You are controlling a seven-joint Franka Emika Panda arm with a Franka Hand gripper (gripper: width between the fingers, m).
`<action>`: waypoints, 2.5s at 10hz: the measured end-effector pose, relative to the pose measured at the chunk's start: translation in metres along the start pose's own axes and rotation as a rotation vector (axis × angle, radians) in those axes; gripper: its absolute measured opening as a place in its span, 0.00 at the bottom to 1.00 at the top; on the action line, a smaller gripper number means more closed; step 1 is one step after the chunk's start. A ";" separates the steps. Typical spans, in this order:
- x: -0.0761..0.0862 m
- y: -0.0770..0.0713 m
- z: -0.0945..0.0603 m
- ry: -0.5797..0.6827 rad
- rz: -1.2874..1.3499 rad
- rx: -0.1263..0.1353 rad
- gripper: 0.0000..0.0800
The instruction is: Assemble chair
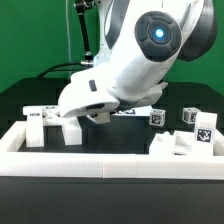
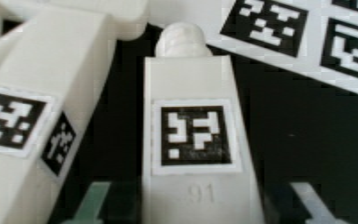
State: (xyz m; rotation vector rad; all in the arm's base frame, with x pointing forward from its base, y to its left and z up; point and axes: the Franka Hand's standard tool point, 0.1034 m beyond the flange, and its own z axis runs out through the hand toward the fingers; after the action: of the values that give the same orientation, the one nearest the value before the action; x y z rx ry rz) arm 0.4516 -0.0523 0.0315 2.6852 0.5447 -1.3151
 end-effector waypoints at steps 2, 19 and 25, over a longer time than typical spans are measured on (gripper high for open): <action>-0.021 -0.002 -0.032 -0.028 0.009 0.021 0.36; -0.039 0.031 -0.147 0.737 0.051 -0.102 0.36; -0.001 -0.013 -0.181 0.775 0.159 0.006 0.36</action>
Offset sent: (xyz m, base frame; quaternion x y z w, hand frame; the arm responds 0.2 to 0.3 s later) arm 0.0328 -0.0168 0.0655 0.0299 -0.0496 0.0035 0.9983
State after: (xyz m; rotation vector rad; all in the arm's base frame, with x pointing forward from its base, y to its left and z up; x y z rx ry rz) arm 0.5810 0.0040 0.1462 3.0941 0.3582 -0.1937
